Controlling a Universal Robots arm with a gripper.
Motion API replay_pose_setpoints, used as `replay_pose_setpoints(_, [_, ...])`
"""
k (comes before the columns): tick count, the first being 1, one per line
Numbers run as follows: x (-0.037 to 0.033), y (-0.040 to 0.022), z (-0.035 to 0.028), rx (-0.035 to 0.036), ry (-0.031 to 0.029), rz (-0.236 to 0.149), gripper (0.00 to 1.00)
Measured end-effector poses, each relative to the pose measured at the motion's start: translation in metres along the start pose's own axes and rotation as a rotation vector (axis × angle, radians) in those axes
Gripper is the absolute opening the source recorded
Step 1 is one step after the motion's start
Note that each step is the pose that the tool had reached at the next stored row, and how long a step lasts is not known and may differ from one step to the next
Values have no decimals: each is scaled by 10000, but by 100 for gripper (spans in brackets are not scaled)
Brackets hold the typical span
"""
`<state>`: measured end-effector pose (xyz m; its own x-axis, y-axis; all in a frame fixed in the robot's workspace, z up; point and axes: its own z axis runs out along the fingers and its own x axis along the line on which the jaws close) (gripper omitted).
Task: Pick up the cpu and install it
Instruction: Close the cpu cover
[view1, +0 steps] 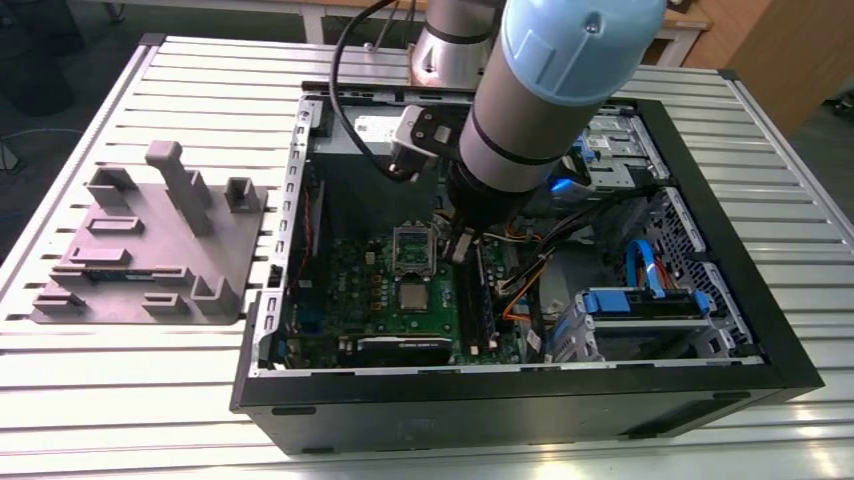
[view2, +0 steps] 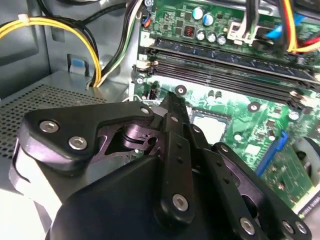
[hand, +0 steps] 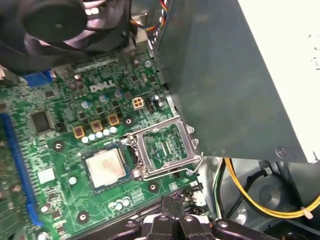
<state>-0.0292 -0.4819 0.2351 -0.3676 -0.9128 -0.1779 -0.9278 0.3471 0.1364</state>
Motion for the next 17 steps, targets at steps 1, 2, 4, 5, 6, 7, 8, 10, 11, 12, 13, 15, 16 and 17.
replay_pose_setpoints(1, [-2,-1,16,-5,-22,12,10])
replay_pose_setpoints(2, [-2,-2,29,-7,-51,49,10])
replay_pose_setpoints(4, [-1,-3,53,-2,-100,153,10])
replay_pose_setpoints(5, [-3,-3,68,-1,-121,189,10])
replay_pose_setpoints(6, [-6,-3,81,-3,-143,216,10])
replay_pose_setpoints(7, [-8,-3,91,-6,-170,245,10])
replay_pose_setpoints(8, [-9,-3,98,-16,-207,268,10])
replay_pose_setpoints(10, [-17,0,109,-55,-313,278,10])
replay_pose_setpoints(11, [-17,0,110,-59,-326,278,10])
replay_pose_setpoints(12, [-17,0,110,-61,-329,278,10])
replay_pose_setpoints(13, [-17,0,111,-62,-332,278,10])
replay_pose_setpoints(15, [-19,0,111,-65,-337,278,10])
replay_pose_setpoints(16, [-27,3,116,-73,-357,277,10])
replay_pose_setpoints(17, [-35,6,123,-91,-399,273,10])
